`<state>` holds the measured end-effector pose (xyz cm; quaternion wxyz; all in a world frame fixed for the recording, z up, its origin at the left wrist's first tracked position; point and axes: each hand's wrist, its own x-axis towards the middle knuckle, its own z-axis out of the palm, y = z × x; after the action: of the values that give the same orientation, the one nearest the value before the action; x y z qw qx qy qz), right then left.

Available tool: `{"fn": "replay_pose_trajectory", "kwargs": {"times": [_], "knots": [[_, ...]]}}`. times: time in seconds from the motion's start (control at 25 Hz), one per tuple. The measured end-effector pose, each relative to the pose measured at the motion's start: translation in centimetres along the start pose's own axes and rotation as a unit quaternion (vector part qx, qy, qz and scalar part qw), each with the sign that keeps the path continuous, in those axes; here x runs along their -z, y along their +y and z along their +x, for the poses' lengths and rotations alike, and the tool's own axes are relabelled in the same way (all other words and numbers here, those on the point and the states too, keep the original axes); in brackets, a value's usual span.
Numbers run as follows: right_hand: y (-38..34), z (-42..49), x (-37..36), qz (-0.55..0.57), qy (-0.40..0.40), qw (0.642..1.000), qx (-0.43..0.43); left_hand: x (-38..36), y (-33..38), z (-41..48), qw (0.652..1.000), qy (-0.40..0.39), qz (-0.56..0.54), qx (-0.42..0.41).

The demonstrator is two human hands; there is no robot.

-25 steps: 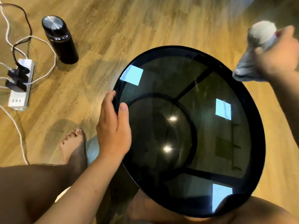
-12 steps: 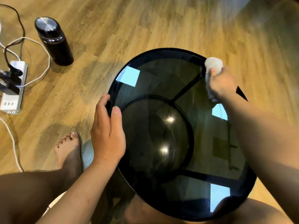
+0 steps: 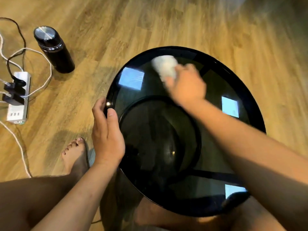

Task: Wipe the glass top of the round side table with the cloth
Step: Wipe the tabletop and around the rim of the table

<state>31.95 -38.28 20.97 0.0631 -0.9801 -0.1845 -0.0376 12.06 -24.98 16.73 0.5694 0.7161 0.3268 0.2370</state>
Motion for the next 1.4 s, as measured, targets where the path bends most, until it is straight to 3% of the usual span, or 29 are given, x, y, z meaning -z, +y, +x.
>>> {"fn": "replay_pose_trajectory", "kwargs": {"times": [0.08,0.16,0.28,0.44,0.52,0.6,0.72,0.88,1.0,1.08,1.2,1.28,1.32,1.4], "knots": [[10.8,0.1,2.9,-0.063,-0.002,0.988,-0.141,0.0,-0.1,-0.1,1.000,0.006,-0.005,0.001],[16.2,-1.4,4.7,-0.073,-0.007,0.972,-0.225,0.1,-0.3,0.1,1.000,0.007,-0.006,0.007],[13.3,-2.3,4.0,-0.051,-0.004,0.964,-0.262,-0.1,-0.4,0.0,1.000,0.005,-0.011,0.022],[-2.7,-7.5,0.7,-0.021,0.008,0.993,-0.116,0.2,0.0,0.3,0.999,0.005,-0.031,0.016],[-11.8,-11.2,-0.5,0.050,0.008,0.998,-0.021,0.4,-0.4,0.4,0.992,0.013,-0.121,0.034],[-15.1,-12.4,-0.3,0.123,-0.056,0.988,0.072,0.7,-0.5,0.1,0.979,0.034,-0.183,0.079],[-6.9,-11.2,0.9,0.077,-0.080,0.991,0.068,0.9,-1.0,-0.4,0.995,0.013,-0.086,0.043],[14.5,-10.7,4.9,-0.040,-0.038,0.986,-0.158,0.8,-1.0,-0.5,0.998,-0.016,-0.036,0.044],[20.4,-11.4,6.5,-0.041,-0.036,0.962,-0.267,0.8,-1.3,-0.1,0.998,-0.029,-0.035,0.049],[16.3,-12.7,5.4,-0.048,-0.027,0.961,-0.270,0.8,-1.2,0.0,0.997,-0.033,-0.029,0.061],[4.5,-17.2,2.4,-0.069,0.007,0.984,-0.165,0.7,-0.6,-0.3,0.996,-0.041,-0.009,0.083],[-5.2,-20.6,1.1,-0.009,0.008,0.997,-0.073,1.2,-0.1,0.2,0.982,-0.069,-0.121,0.128],[-9.0,-21.9,0.8,0.032,-0.008,0.999,-0.016,1.4,0.4,0.6,0.959,-0.106,-0.207,0.161],[-12.1,-22.7,1.0,0.107,-0.066,0.989,0.079,2.2,1.6,1.2,0.925,-0.159,-0.285,0.192]]}}
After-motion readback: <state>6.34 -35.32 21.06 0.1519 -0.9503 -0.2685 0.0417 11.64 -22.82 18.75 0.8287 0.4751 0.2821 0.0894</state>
